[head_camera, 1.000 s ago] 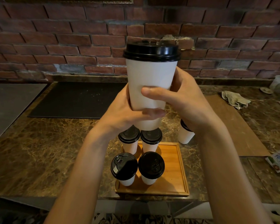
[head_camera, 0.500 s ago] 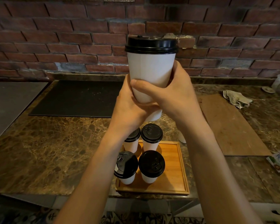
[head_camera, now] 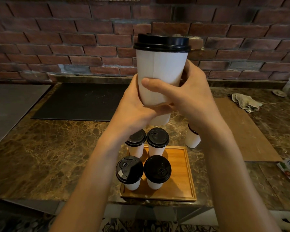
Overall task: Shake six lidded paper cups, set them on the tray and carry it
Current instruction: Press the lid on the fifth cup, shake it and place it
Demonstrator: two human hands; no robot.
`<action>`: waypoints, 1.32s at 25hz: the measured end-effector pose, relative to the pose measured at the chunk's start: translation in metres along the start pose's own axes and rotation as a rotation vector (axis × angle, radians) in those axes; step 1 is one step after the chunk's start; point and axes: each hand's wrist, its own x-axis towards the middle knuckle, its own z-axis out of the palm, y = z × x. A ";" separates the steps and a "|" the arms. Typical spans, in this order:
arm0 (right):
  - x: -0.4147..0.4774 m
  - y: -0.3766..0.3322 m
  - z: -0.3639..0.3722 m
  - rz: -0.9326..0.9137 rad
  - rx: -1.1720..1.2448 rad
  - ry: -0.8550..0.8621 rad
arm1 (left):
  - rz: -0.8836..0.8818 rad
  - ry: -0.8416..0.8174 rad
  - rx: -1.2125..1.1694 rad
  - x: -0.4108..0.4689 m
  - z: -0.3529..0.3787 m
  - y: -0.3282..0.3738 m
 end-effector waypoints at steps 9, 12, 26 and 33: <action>-0.001 0.003 -0.016 -0.040 0.206 -0.276 | -0.024 -0.218 -0.100 -0.007 -0.013 0.010; -0.003 0.003 -0.016 -0.025 0.227 -0.309 | -0.034 -0.229 -0.118 -0.008 -0.012 0.009; -0.005 -0.006 0.005 -0.002 -0.036 -0.039 | -0.006 0.079 -0.053 0.000 -0.001 -0.001; -0.006 0.001 0.018 -0.003 -0.165 0.106 | -0.014 0.167 0.160 0.004 0.008 -0.009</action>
